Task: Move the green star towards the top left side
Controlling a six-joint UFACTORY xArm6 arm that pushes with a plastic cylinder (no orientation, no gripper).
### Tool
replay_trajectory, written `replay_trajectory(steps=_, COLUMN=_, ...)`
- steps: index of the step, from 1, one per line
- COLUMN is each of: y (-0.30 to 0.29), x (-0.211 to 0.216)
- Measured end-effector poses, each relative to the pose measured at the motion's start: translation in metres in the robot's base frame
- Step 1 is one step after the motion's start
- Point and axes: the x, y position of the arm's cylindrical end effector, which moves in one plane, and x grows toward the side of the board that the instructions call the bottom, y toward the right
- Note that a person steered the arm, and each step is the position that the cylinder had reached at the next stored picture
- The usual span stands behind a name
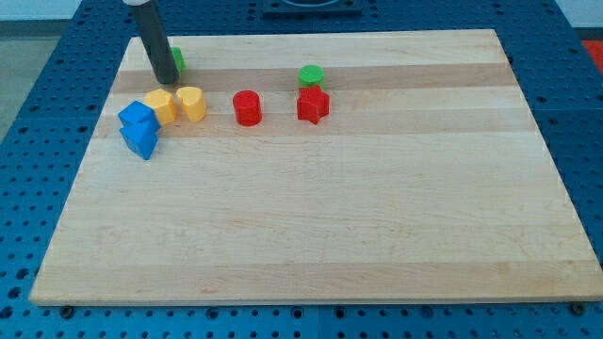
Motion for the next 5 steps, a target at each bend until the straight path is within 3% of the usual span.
replay_trajectory(steps=2, y=-0.001, x=-0.022)
replay_trajectory(steps=3, y=0.008, x=-0.012)
replay_trajectory(steps=5, y=0.128, x=-0.016)
